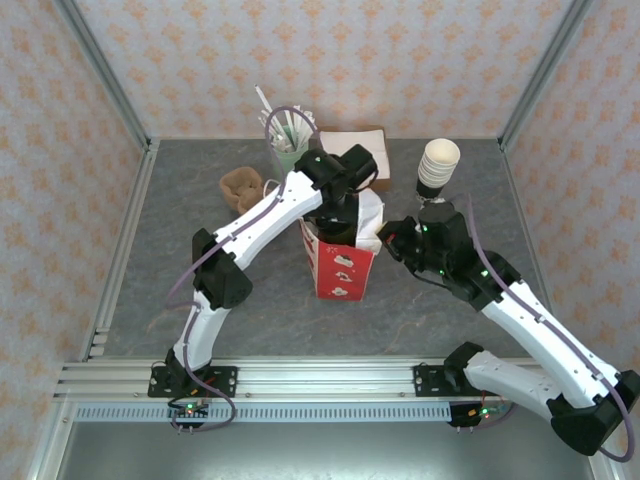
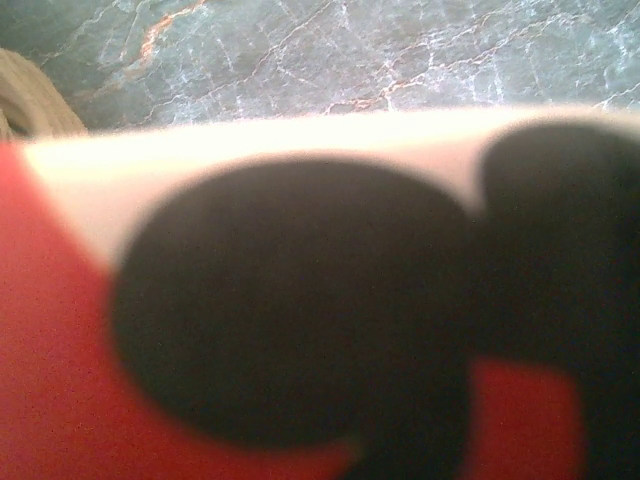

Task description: Pack the takeout coffee

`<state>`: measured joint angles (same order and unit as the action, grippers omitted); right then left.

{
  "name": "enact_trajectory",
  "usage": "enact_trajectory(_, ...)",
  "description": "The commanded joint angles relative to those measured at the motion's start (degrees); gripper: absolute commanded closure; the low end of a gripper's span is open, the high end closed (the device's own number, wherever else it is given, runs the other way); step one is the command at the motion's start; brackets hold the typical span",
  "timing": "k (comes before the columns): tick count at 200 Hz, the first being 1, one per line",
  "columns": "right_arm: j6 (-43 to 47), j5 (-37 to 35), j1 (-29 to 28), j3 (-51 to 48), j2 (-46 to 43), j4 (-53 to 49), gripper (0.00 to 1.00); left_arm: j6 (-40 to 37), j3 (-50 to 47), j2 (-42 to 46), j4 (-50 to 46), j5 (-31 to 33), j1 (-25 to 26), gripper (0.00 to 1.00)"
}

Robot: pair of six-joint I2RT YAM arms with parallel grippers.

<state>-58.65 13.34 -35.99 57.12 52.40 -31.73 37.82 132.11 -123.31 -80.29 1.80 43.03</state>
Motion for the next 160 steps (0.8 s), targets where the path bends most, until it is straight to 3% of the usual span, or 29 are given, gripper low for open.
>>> enact_trajectory(1,3.0,-5.7,0.1,2.3,-0.4,-6.8,1.00,-1.3,-1.8,4.1,-1.8,-0.2,1.0,0.10)
enact_trajectory(61,3.7,-4.6,0.1,3.0,0.0,-6.8,1.00,-1.0,-2.9,3.8,-0.4,-1.8,1.0,0.10)
enact_trajectory(160,4.1,-2.1,0.1,3.5,2.5,-4.4,1.00,-0.7,0.3,12.5,3.3,-9.7,2.1,0.09)
